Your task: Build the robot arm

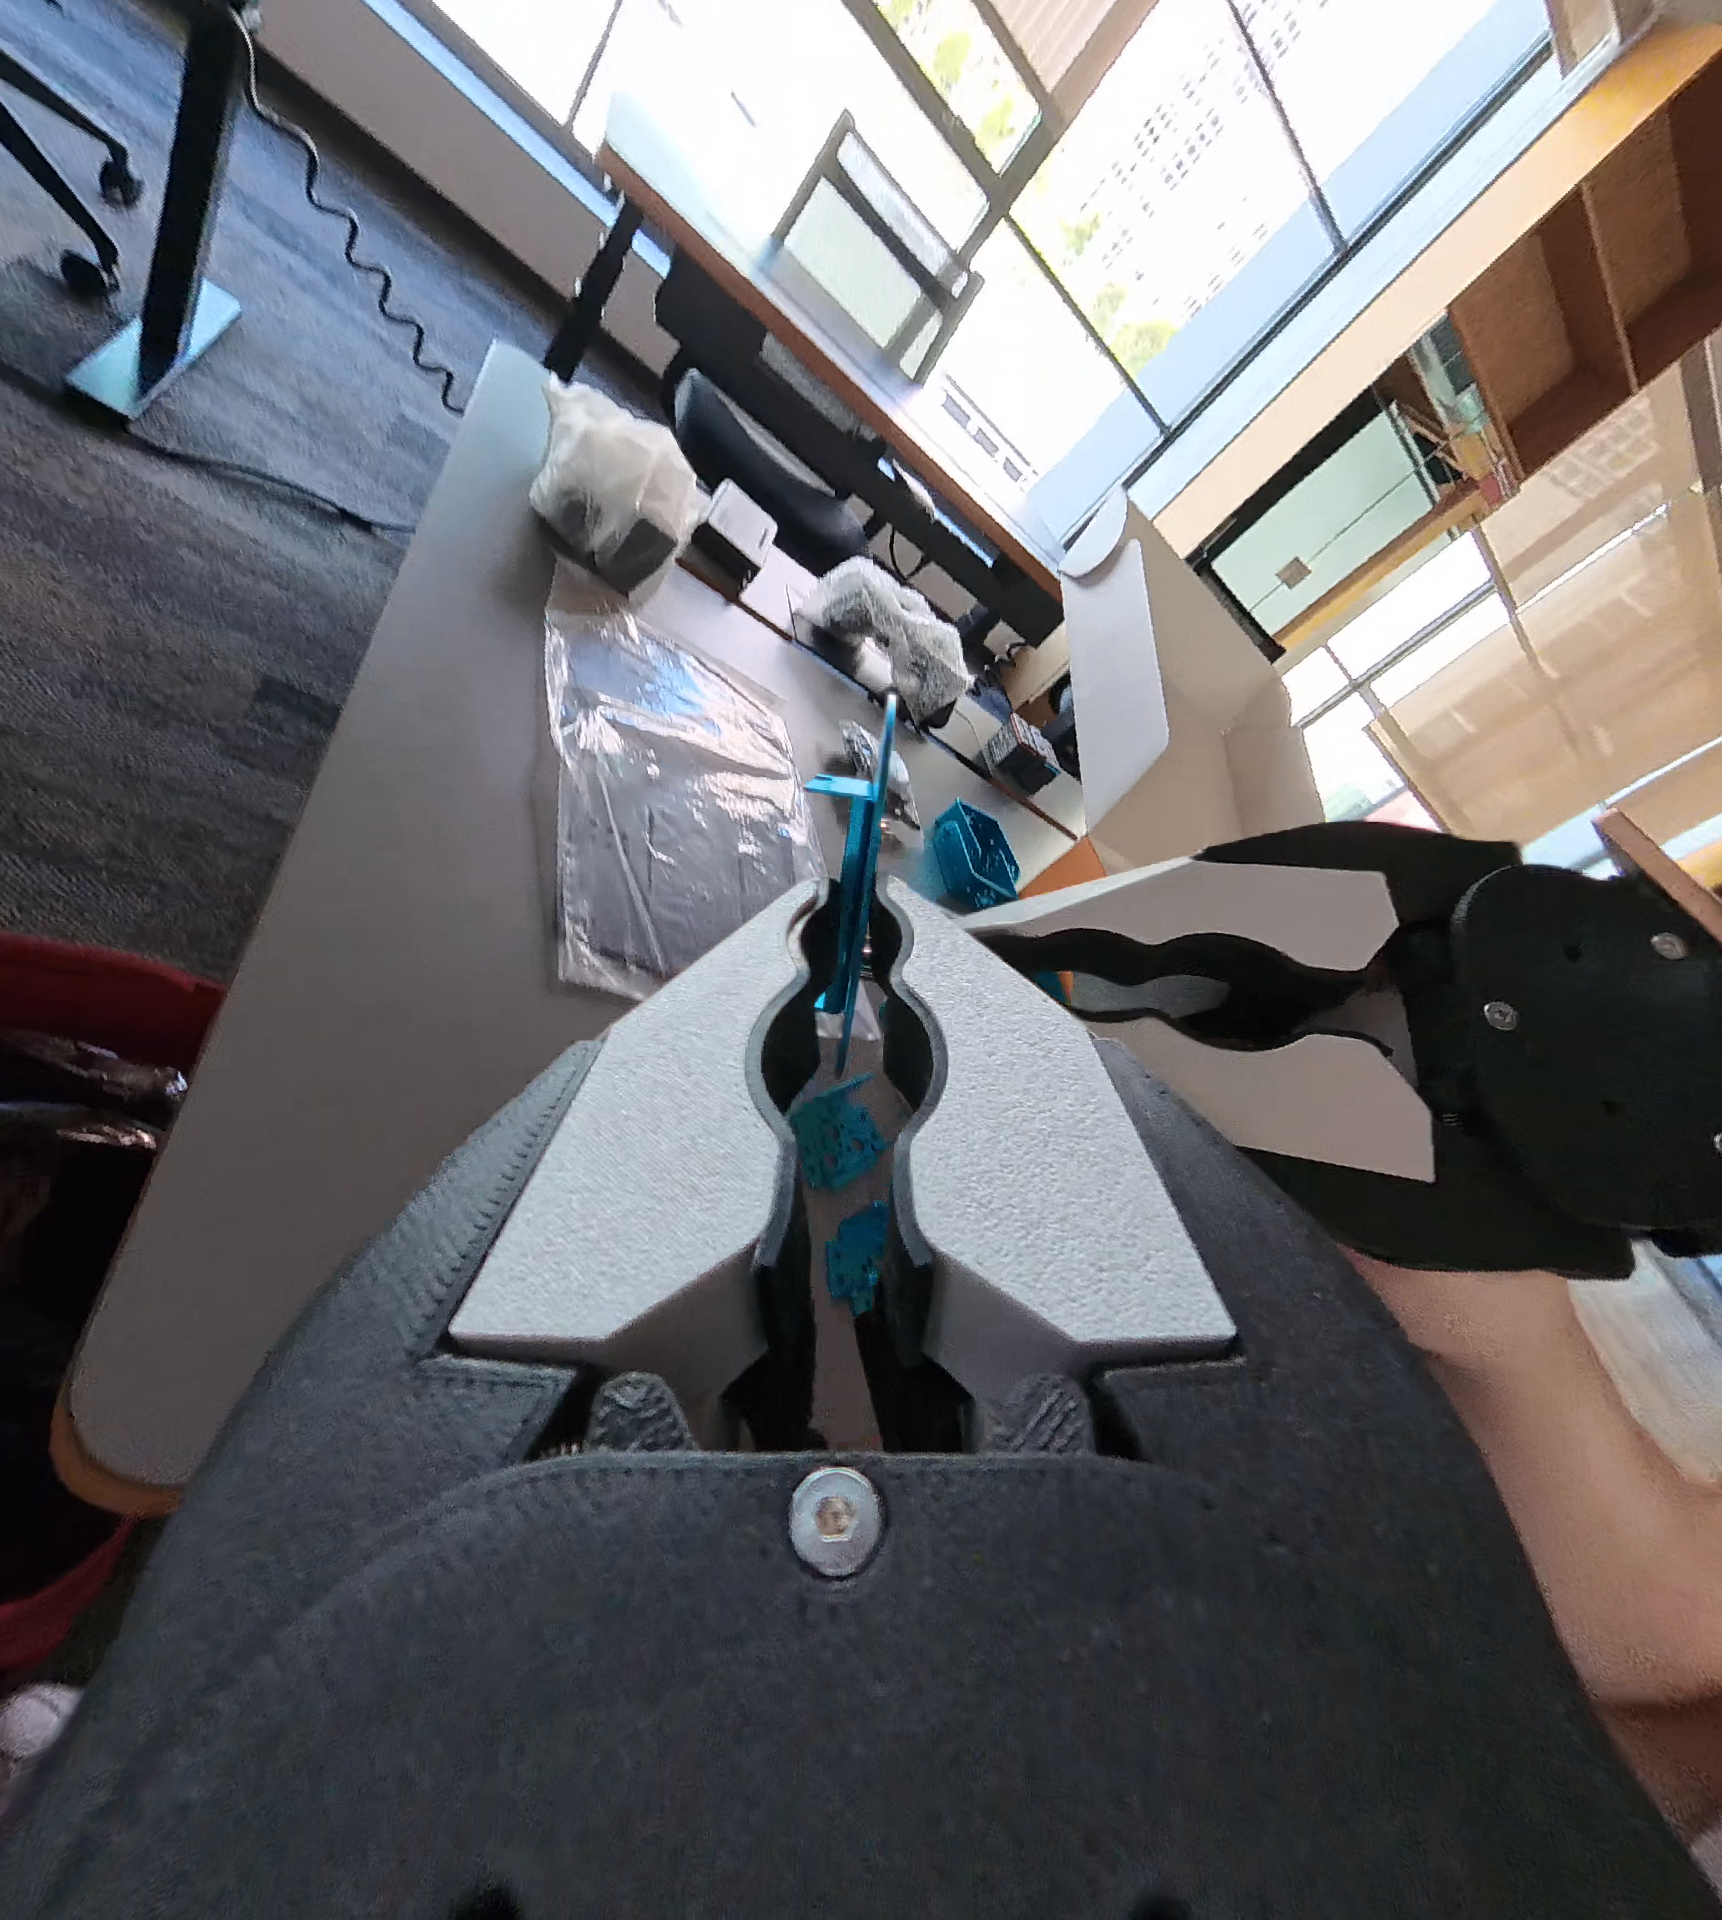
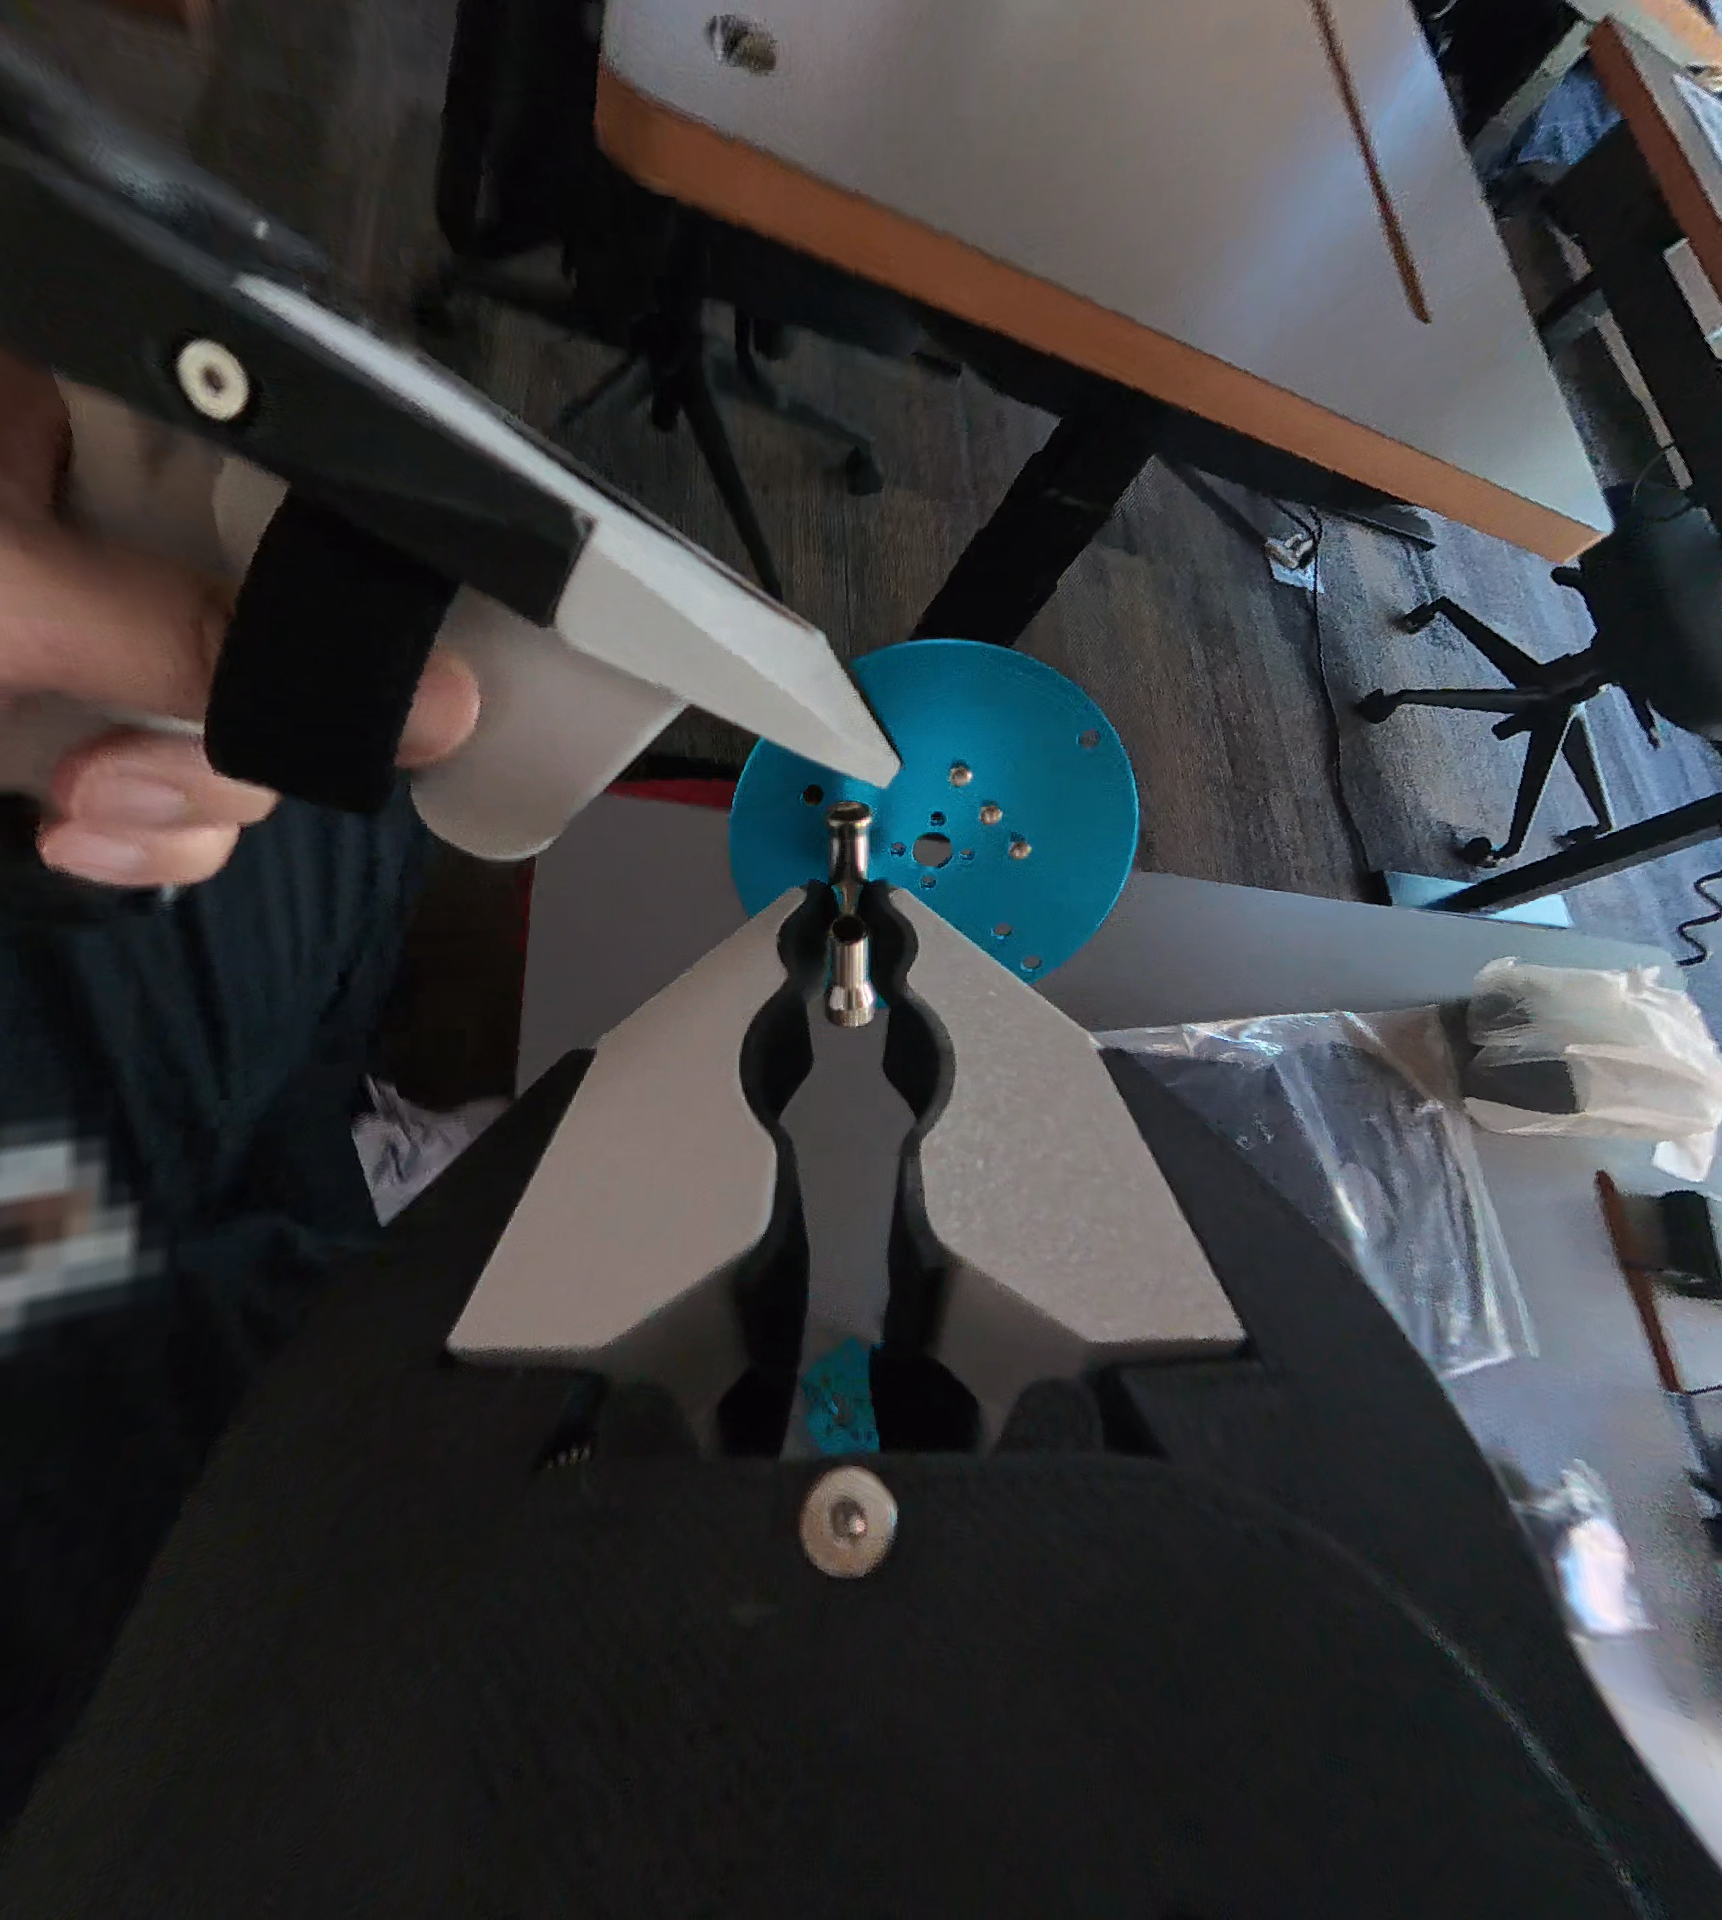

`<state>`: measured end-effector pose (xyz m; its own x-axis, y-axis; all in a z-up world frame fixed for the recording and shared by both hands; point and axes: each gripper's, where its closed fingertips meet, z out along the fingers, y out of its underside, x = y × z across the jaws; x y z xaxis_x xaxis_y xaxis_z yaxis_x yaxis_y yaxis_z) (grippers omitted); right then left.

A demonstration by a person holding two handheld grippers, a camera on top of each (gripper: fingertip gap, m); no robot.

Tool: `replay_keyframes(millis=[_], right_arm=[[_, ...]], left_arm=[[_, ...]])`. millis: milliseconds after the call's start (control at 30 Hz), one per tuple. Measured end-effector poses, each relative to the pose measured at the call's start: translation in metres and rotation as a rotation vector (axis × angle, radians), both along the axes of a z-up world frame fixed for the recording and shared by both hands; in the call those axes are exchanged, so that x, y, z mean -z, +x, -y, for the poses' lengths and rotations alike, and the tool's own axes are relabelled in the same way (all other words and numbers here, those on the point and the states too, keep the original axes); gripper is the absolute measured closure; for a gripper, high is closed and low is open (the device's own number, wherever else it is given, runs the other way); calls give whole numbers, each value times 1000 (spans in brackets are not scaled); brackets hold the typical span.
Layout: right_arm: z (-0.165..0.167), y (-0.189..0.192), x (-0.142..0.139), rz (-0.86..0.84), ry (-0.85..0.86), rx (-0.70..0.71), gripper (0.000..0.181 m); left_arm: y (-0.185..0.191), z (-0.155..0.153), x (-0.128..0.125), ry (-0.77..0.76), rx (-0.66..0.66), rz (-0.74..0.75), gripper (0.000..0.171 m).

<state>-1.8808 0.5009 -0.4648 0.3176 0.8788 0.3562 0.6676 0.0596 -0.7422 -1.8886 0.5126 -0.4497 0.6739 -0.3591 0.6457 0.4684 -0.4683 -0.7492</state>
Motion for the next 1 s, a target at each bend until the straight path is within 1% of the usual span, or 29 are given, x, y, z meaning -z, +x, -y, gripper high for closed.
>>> replay_keyframes(millis=[67,167,233,300,400,467,567,633,700,833,900,1000], right_arm=[[-3,-2,-7,-116,-38,35,175],[-5,-4,-27,-388,-126,80,176],[-5,-5,-44,-594,-189,94,176],[-3,-5,-64,-804,-243,91,175],[8,-3,-96,-1063,-270,48,175],[21,2,-120,-1216,-256,-26,176],[41,8,-143,-1392,-300,-124,175],[53,12,-151,-1495,-376,-188,176],[64,17,-157,-1604,-522,-292,176],[80,26,-163,-1791,-951,-522,176],[84,29,-163,-1851,-1154,-616,176],[88,29,-162,-1896,-1405,-727,176]], left_arm=[[-1,-2,-9,57,-20,-26,168],[-3,-2,-31,176,-50,-88,168],[-3,1,-50,285,-66,-167,168],[-1,6,-73,414,-82,-279,168],[7,22,-107,614,-84,-441,168],[13,37,-130,733,-53,-484,168],[23,60,-153,887,0,-544,168],[30,74,-161,986,21,-610,168],[37,88,-166,1076,43,-663,168],[49,106,-169,1192,79,-735,168],[53,111,-168,1227,86,-770,168],[55,116,-165,1263,92,-780,167]])
